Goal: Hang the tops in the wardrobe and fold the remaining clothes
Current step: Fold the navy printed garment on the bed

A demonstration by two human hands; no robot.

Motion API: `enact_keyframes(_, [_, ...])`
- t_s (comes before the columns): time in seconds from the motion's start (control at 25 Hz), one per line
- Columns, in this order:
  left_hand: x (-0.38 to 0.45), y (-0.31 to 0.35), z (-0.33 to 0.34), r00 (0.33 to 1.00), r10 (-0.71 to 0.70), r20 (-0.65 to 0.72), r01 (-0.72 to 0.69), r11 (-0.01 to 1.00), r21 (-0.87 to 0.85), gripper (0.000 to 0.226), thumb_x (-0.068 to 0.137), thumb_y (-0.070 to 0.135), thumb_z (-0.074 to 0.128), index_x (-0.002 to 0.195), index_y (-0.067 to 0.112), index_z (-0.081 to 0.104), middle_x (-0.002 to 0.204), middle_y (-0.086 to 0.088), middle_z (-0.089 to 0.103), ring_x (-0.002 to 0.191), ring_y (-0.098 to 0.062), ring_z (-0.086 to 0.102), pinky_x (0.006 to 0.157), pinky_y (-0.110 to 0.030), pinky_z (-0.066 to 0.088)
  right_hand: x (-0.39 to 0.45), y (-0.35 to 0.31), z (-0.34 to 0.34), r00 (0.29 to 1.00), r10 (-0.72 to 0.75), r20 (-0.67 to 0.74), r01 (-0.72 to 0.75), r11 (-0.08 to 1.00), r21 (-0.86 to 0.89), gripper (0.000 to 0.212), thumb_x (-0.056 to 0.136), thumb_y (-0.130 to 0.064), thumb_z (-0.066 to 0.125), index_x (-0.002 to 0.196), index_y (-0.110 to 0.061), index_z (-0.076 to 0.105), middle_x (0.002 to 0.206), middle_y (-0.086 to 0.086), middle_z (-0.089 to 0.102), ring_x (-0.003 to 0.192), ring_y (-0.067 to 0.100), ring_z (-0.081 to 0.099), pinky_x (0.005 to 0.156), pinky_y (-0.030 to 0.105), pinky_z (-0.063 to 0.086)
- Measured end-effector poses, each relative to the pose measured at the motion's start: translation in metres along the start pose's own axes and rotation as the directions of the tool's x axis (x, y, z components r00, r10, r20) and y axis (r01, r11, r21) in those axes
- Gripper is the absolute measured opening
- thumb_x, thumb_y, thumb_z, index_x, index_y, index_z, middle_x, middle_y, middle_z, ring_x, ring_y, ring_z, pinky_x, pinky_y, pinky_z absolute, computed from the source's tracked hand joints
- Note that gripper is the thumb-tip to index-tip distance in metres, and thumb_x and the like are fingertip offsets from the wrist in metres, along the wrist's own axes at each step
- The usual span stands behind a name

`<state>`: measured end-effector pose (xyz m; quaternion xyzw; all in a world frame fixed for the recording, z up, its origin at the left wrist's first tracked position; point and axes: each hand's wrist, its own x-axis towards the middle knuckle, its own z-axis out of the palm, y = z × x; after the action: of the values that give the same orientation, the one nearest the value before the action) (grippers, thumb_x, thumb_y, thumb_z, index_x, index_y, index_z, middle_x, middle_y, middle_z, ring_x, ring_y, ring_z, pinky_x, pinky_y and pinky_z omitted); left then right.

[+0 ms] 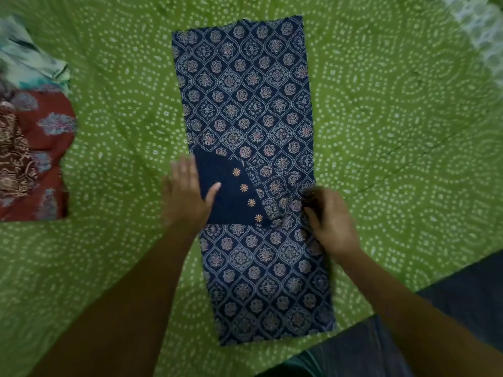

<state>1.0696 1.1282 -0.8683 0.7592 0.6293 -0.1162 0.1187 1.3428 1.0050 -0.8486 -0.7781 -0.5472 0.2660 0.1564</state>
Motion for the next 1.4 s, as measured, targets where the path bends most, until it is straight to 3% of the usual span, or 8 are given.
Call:
enact_keyframes(0.12, [-0.032, -0.026, -0.004, 0.972, 0.222, -0.078, -0.220, 0.975, 0.029, 0.069, 0.098, 0.041, 0.029, 0.152, 0.009, 0.001, 0.160, -0.012, 0.000, 0.147, -0.029, 0.000, 0.119, -0.049, 0.003, -0.037, 0.055, -0.030, 0.775, -0.515, 0.366, 0.617, 0.741, -0.265, 0.057, 0.083, -0.020, 0.044, 0.139, -0.014, 0.038, 0.144, 0.007, 0.042, 0.133, 0.024, 0.038, 0.107, 0.049, 0.035])
enact_keyframes(0.2, [-0.072, -0.041, 0.008, 0.685, 0.723, 0.089, -0.728, 0.681, 0.076, 0.085, 0.081, 0.036, 0.045, 0.153, 0.015, 0.006, 0.161, -0.003, 0.003, 0.148, -0.025, 0.004, 0.119, -0.047, 0.001, -0.048, 0.073, -0.035, 0.570, -0.551, 0.610, 0.803, 0.532, -0.270, 0.072, 0.078, -0.028, 0.040, 0.149, -0.019, 0.029, 0.156, 0.004, 0.025, 0.145, 0.022, 0.018, 0.113, 0.047, 0.018])
enact_keyframes(0.28, [-0.099, -0.044, 0.023, 0.457, 0.861, 0.225, -0.889, 0.447, 0.096, 0.089, 0.071, 0.030, 0.051, 0.152, 0.020, 0.017, 0.160, 0.002, 0.010, 0.148, -0.020, 0.008, 0.117, -0.047, 0.008, -0.044, 0.073, -0.024, 0.475, -0.531, 0.702, 0.863, 0.438, -0.253, 0.079, 0.076, -0.024, 0.036, 0.153, -0.019, 0.018, 0.158, 0.003, 0.018, 0.146, 0.022, 0.010, 0.113, 0.046, 0.014])
enact_keyframes(0.6, [-0.112, -0.030, 0.037, 0.698, 0.692, 0.185, -0.708, 0.705, 0.034, 0.091, 0.070, -0.007, 0.047, 0.152, 0.022, 0.019, 0.157, 0.003, 0.022, 0.147, -0.015, -0.001, 0.118, -0.033, 0.000, -0.017, 0.063, -0.003, 0.530, -0.553, 0.642, 0.797, 0.584, -0.155, 0.074, 0.073, -0.015, 0.042, 0.146, -0.027, 0.033, 0.150, -0.005, 0.034, 0.139, 0.012, 0.029, 0.112, 0.037, 0.025])
enact_keyframes(0.76, [-0.100, -0.036, 0.026, 0.477, 0.833, 0.279, -0.876, 0.475, 0.079, 0.102, 0.064, 0.036, 0.064, 0.153, 0.021, 0.016, 0.159, 0.003, 0.014, 0.147, -0.019, 0.007, 0.116, -0.043, 0.008, -0.022, 0.070, -0.004, 0.508, -0.587, 0.631, 0.845, 0.481, -0.233, 0.083, 0.073, -0.011, 0.044, 0.152, -0.021, 0.020, 0.155, 0.002, 0.025, 0.147, 0.018, 0.008, 0.121, 0.034, 0.008])
enact_keyframes(0.92, [-0.089, -0.034, 0.037, 0.288, 0.924, 0.254, -0.956, 0.259, 0.141, 0.079, 0.081, 0.022, 0.050, 0.153, 0.019, 0.017, 0.160, -0.001, 0.014, 0.147, -0.022, 0.013, 0.117, -0.042, 0.012, -0.030, 0.071, 0.007, 0.432, -0.616, 0.659, 0.895, 0.383, -0.229, 0.074, 0.082, -0.005, 0.027, 0.153, -0.016, 0.011, 0.160, 0.009, 0.007, 0.147, 0.024, 0.001, 0.116, 0.039, 0.005])
enact_keyframes(1.24, [-0.113, -0.019, 0.037, 0.553, 0.833, 0.021, -0.830, 0.553, -0.066, 0.063, 0.078, -0.002, 0.030, 0.127, 0.023, 0.060, 0.135, 0.005, 0.056, 0.129, -0.019, 0.047, 0.111, -0.042, 0.031, -0.032, 0.063, 0.002, 0.501, -0.625, 0.599, 0.809, 0.583, -0.068, 0.075, 0.073, -0.006, 0.044, 0.145, -0.024, 0.036, 0.150, 0.000, 0.036, 0.143, 0.017, 0.027, 0.115, 0.040, 0.027])
enact_keyframes(1.4, [-0.100, 0.017, -0.020, 0.960, 0.166, 0.226, 0.064, 0.655, -0.753, 0.038, 0.083, -0.015, 0.049, 0.101, 0.014, 0.065, 0.091, -0.009, 0.073, 0.080, -0.003, 0.068, 0.078, -0.016, 0.052, -0.010, 0.025, -0.027, 0.816, -0.202, 0.542, -0.005, 0.934, 0.357, 0.032, 0.087, -0.004, 0.056, 0.093, -0.031, 0.074, 0.102, -0.003, 0.073, 0.091, 0.017, 0.069, 0.082, 0.041, 0.056])
